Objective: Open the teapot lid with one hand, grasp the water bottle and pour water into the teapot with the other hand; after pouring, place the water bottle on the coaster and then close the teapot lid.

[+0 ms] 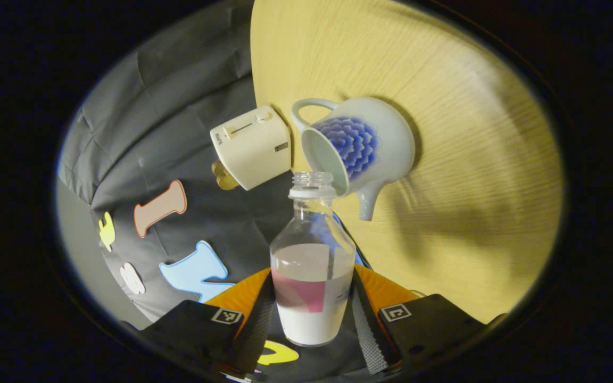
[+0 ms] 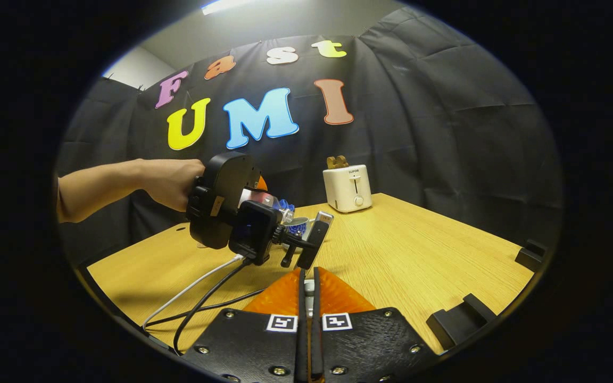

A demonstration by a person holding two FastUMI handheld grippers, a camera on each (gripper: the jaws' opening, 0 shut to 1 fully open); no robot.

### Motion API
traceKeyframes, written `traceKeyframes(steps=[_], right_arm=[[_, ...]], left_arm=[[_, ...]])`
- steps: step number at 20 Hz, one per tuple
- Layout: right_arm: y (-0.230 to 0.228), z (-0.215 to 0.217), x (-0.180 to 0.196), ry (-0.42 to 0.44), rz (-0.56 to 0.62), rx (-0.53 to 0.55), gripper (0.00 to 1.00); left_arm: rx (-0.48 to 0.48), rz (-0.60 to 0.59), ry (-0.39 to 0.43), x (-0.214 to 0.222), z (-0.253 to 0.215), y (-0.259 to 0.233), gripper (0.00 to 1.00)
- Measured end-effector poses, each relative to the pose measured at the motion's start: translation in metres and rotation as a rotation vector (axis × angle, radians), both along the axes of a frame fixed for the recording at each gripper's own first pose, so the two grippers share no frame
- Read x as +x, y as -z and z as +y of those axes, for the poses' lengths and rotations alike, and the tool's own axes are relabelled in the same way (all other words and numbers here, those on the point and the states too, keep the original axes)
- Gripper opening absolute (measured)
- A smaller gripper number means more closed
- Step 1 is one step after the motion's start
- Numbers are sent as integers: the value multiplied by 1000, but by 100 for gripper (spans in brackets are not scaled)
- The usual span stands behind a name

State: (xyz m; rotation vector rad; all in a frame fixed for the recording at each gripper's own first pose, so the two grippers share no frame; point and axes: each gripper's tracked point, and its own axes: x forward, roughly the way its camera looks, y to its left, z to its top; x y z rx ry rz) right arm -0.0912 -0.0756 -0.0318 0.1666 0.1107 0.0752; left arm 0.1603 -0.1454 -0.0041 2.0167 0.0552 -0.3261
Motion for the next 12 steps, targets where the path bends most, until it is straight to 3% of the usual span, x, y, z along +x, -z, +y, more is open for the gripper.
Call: traceKeyframes(steps=[8, 12], right_arm=[[-4, 4, -2, -7, -12, -10, 3], [-5, 7, -3, -9, -9, -9, 3]], left_arm=[[-165, 48, -11, -6, 7, 15, 86], [-384, 83, -26, -11, 14, 10, 86]])
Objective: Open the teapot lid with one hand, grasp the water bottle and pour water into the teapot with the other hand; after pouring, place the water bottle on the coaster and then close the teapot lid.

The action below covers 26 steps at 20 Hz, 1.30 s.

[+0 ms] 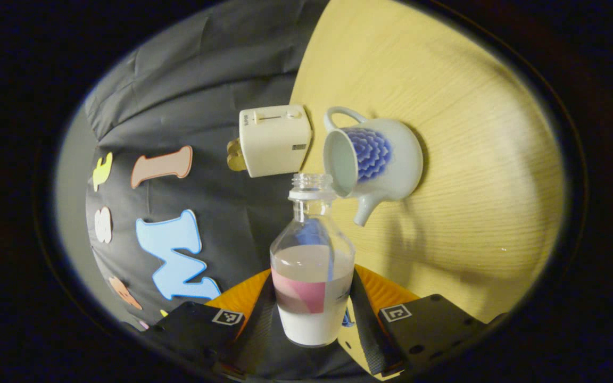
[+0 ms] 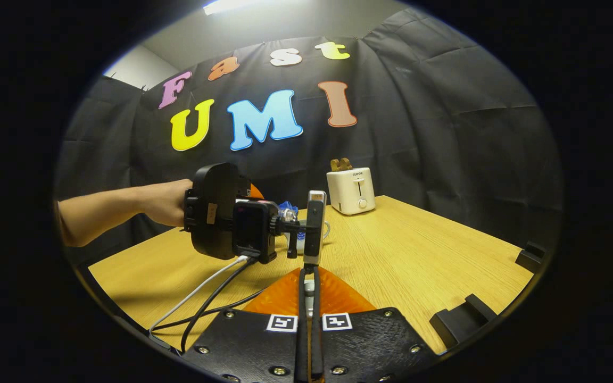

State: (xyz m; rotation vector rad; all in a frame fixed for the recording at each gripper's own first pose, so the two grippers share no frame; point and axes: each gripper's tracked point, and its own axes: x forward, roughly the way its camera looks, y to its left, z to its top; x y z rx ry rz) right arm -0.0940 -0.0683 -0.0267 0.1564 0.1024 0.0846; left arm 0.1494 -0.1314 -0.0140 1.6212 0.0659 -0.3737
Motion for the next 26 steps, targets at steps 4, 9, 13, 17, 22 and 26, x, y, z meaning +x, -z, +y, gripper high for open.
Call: traceKeyframes(steps=[4, 9, 13, 17, 22, 26], right_arm=[[-15, 2, 5, -6, -37, -31, 3], [-36, 21, 21, -59, -98, -101, 3], [-45, 34, 37, -82, -122, -118, 3], [-42, 45, 47, -102, -114, -118, 3], [-36, 56, 53, -126, -91, -96, 3], [-31, 60, 59, -139, -75, -99, 3]], left_arm=[[-317, 14, -36, -15, 24, -19, 86], [-798, 19, -108, -38, 76, -38, 86], [-1054, -12, -165, -48, 115, -47, 85], [-1404, 65, -208, -49, 151, -47, 86], [-1541, 93, -265, -32, 191, -40, 85], [-1634, 66, -294, -14, 222, -43, 85]])
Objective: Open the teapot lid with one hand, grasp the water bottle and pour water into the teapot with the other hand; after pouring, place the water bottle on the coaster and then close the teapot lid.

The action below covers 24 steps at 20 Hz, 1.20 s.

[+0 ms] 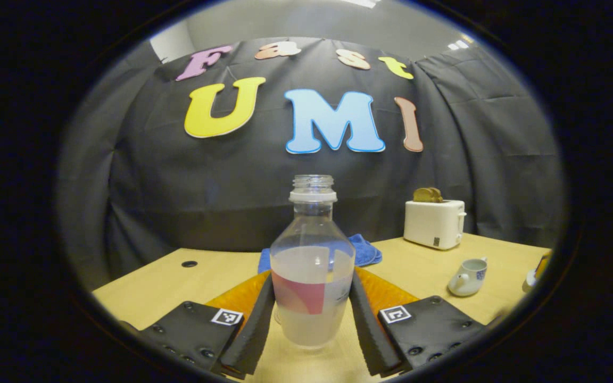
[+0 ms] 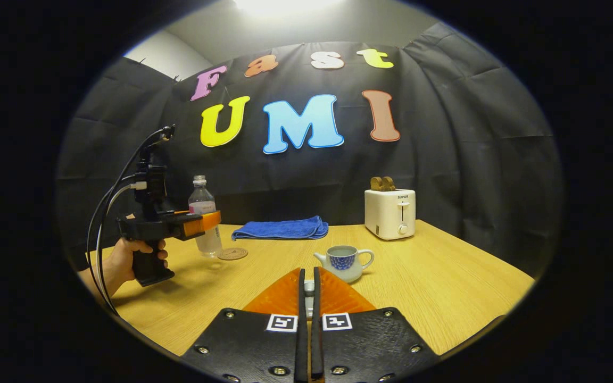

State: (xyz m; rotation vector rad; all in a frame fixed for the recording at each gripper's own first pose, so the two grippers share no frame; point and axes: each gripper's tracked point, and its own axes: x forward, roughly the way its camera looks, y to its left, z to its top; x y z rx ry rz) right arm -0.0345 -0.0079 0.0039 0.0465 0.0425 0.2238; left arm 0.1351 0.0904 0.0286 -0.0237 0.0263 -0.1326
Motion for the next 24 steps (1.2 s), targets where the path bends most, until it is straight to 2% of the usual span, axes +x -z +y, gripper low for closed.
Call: traceKeyframes(steps=[4, 10, 14, 18, 22, 24], right_arm=[[5, -2, 6, 5, 19, 18, 3], [8, -10, 11, 24, 35, 31, 3], [10, -15, 12, 36, 39, 35, 3], [12, -17, 13, 40, 45, 33, 3], [14, -18, 15, 45, 51, 31, 3], [14, -19, 15, 47, 52, 28, 3]], left_arm=[[-44, 9, -14, 39, 12, 4, 84], [16, 40, -31, 79, 2, 33, 84], [-4, 51, -32, 88, 5, 45, 84], [16, 39, -29, 92, 2, 46, 84], [9, 39, -17, 93, -1, 46, 91], [-6, 39, -16, 91, 1, 44, 99]])
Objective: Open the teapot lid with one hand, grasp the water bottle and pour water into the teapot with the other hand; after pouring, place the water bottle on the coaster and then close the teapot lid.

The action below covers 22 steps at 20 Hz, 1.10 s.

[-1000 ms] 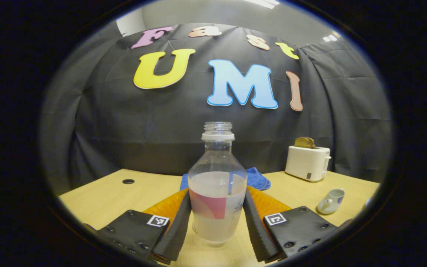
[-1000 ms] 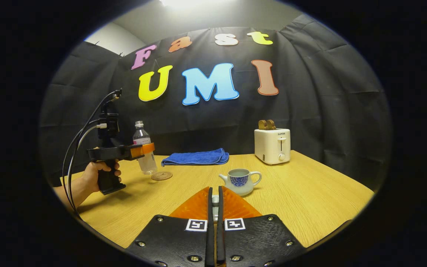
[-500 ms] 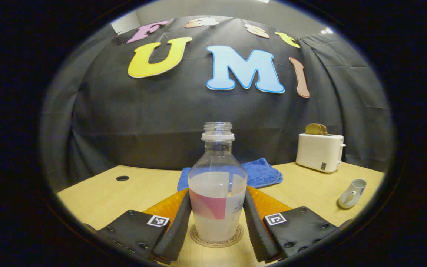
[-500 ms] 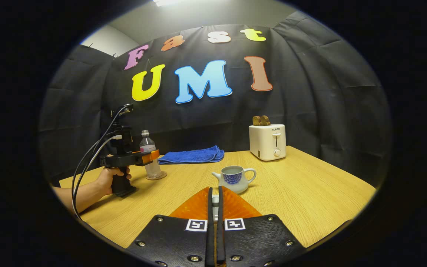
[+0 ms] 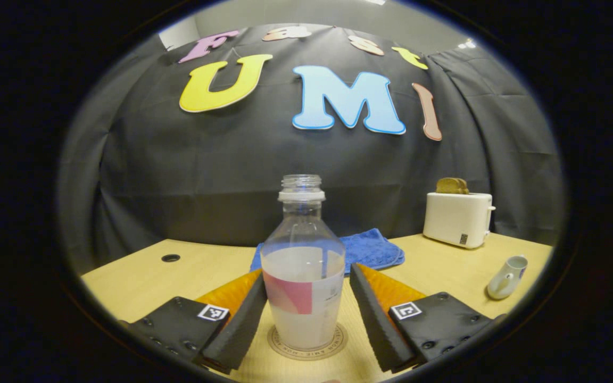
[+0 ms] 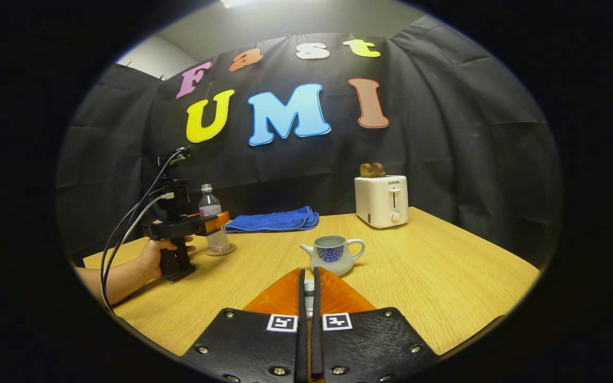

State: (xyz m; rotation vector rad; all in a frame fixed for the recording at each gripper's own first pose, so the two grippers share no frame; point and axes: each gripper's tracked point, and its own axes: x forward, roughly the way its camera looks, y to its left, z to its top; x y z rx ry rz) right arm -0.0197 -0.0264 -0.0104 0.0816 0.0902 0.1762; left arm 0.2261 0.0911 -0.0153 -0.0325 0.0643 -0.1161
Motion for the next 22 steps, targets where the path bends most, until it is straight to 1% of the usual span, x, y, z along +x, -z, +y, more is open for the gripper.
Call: traceKeyframes(steps=[4, 6, 8, 13, 15, 17, 19, 22], right_arm=[[-1, 1, -2, -1, -5, -2, 3], [-2, 2, -3, -6, -5, 0, 3], [-4, 3, -5, -8, -10, -2, 3], [-7, 2, -10, -3, -19, -6, 3], [-9, 0, -10, 4, -24, -4, 3], [-11, 0, -6, 5, -25, 9, 3], [-14, -4, 3, 16, -29, 18, 3], [-29, -13, 30, 48, -71, 8, 2]], left_arm=[[-13, -3, -20, -6, 5, -5, 100], [-11, -4, -17, -12, 5, -7, 100], [12, -11, -12, -20, 2, -8, 100], [16, -7, -26, -42, 2, -10, 100], [20, -28, -37, -53, 3, -17, 100], [14, -27, -36, -65, 2, -18, 100], [10, -31, -31, -87, -2, -22, 100], [-6, -30, -17, -125, -10, -25, 100]])
